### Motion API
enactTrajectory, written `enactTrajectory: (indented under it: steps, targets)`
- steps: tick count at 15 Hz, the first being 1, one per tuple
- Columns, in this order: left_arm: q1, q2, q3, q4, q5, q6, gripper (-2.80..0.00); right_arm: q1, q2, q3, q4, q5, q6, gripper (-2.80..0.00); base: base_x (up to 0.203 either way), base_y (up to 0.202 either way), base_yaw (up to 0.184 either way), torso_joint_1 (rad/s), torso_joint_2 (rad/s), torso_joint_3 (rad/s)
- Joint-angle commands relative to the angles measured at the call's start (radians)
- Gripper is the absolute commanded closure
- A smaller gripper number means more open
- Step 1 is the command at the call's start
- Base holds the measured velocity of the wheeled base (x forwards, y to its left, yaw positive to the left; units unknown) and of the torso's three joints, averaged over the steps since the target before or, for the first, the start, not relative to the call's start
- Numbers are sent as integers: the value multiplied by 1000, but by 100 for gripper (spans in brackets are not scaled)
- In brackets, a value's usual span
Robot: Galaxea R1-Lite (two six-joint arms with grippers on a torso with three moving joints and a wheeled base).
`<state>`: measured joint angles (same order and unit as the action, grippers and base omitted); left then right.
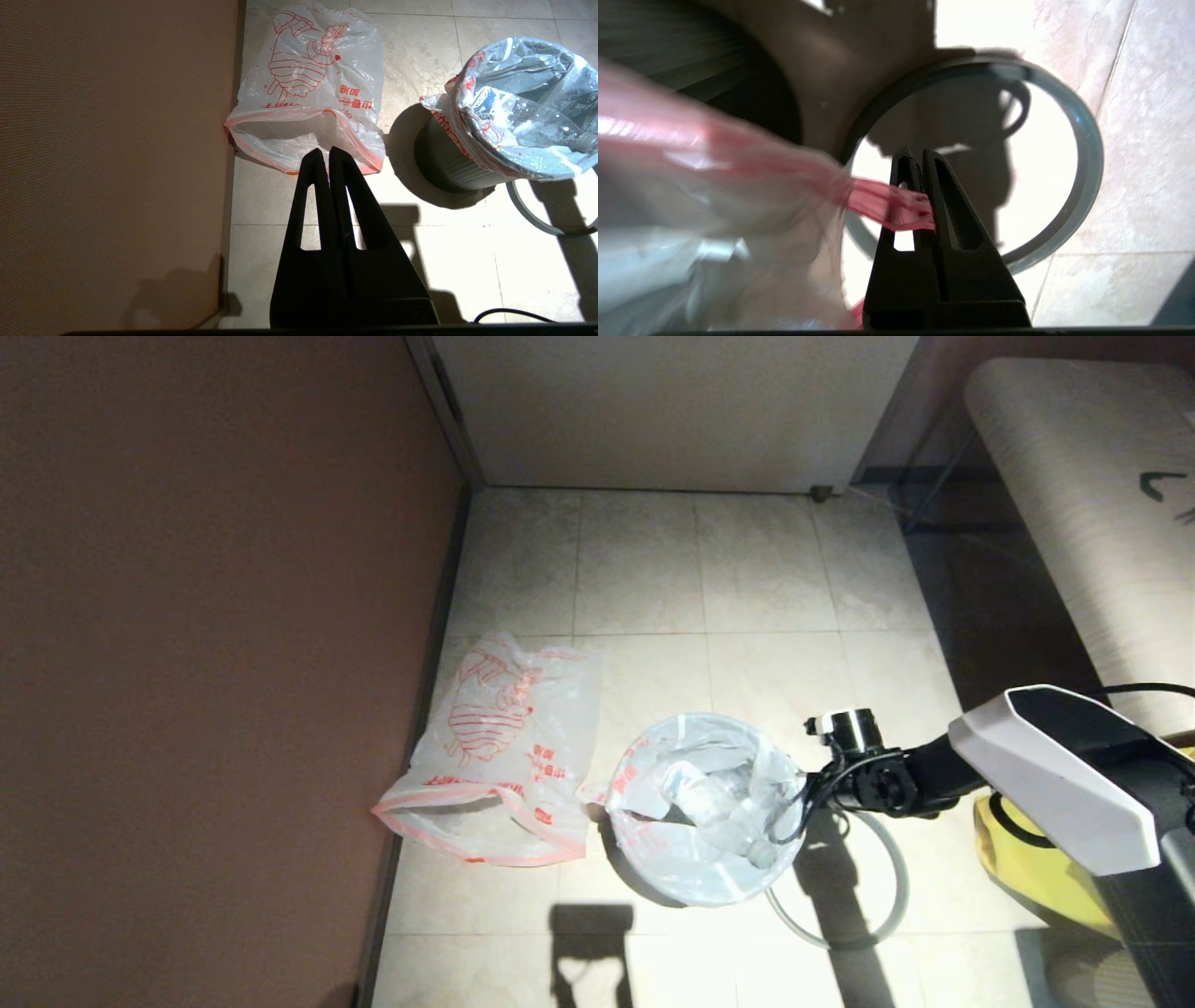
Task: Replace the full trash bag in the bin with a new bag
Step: Place the trash bag on the floor
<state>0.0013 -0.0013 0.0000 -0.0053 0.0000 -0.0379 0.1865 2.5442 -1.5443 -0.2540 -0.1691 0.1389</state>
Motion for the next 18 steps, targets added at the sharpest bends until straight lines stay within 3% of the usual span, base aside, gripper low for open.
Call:
enactTrajectory:
  steps: [1, 5, 10, 14, 18]
  targets:
    - [0, 0, 0, -1, 0, 0, 0, 14, -138, 115, -6, 11, 11, 0, 0, 0, 0, 0, 0, 0]
    - [0, 0, 0, -1, 0, 0, 0, 52, -360, 205, 21, 13, 15, 0, 0, 0, 0, 0, 0, 0]
    - [0, 0, 0, -1, 0, 0, 0, 184, -548, 262, 218, 8, 60, 0, 0, 0, 0, 0, 0, 0]
    - [0, 0, 1, -1, 0, 0, 0, 243, -570, 322, 256, 18, 153, 0, 0, 0, 0, 0, 0, 0]
    - [0, 0, 0, -1, 0, 0, 0, 255, -527, 331, 273, 107, 198, 0, 0, 0, 0, 0, 0, 0]
